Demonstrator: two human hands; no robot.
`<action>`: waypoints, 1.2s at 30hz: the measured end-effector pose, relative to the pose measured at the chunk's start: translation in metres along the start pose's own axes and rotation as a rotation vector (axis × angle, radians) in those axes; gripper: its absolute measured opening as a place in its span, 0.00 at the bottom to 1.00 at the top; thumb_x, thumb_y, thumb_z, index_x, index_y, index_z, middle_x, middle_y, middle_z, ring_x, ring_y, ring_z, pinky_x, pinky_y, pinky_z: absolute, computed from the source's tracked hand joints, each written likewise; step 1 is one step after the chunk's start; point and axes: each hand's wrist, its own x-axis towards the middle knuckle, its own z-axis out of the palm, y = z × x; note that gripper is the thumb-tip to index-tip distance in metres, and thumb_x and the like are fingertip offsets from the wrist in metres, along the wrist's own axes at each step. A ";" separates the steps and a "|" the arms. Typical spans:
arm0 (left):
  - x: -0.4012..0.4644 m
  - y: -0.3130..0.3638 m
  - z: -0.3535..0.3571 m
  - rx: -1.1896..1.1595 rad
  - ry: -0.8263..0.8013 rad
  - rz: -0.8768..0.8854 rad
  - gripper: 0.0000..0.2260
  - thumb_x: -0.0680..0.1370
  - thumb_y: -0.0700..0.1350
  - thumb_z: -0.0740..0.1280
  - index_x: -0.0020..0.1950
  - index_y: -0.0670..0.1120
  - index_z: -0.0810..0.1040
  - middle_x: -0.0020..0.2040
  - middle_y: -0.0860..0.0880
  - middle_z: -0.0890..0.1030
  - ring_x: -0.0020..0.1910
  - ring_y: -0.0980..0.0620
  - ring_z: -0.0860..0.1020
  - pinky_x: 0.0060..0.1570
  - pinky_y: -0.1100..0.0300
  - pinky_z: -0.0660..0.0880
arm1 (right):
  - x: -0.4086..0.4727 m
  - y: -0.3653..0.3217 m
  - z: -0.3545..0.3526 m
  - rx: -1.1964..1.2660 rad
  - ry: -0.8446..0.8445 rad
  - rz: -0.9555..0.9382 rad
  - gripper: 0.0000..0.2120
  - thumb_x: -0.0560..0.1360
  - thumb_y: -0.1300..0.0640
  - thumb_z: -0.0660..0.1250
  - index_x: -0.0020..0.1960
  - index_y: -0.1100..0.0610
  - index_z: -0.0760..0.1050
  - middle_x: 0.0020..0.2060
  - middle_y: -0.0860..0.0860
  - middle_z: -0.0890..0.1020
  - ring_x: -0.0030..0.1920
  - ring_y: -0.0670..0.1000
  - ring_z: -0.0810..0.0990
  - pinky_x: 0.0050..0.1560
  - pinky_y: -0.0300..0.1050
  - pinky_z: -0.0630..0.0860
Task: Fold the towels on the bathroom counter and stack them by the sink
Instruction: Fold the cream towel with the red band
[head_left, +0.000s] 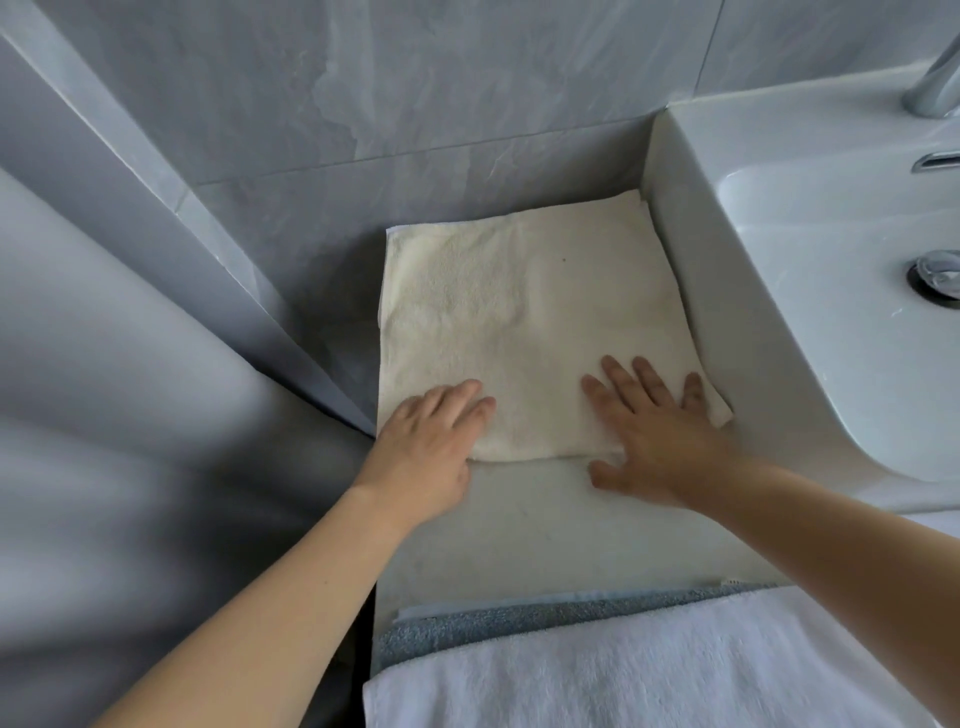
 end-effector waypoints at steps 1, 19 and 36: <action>0.002 0.006 -0.001 -0.016 0.018 0.023 0.30 0.75 0.45 0.64 0.77 0.48 0.63 0.77 0.47 0.60 0.72 0.45 0.65 0.67 0.48 0.67 | 0.000 0.000 -0.006 -0.029 -0.003 -0.007 0.43 0.73 0.34 0.55 0.78 0.47 0.35 0.78 0.47 0.36 0.78 0.55 0.37 0.72 0.69 0.46; 0.022 -0.005 -0.048 0.016 -0.015 -0.372 0.10 0.73 0.35 0.62 0.37 0.49 0.69 0.32 0.53 0.68 0.30 0.52 0.66 0.31 0.57 0.60 | 0.016 -0.005 -0.100 -0.296 -0.107 0.142 0.16 0.76 0.62 0.62 0.62 0.53 0.75 0.57 0.50 0.79 0.59 0.55 0.79 0.43 0.47 0.69; 0.129 -0.103 -0.065 -0.557 0.312 -0.801 0.11 0.73 0.47 0.65 0.34 0.45 0.70 0.30 0.49 0.73 0.29 0.49 0.71 0.28 0.59 0.63 | 0.131 0.039 -0.176 -0.296 -0.033 0.287 0.15 0.75 0.59 0.62 0.61 0.55 0.76 0.58 0.53 0.78 0.61 0.59 0.77 0.56 0.51 0.73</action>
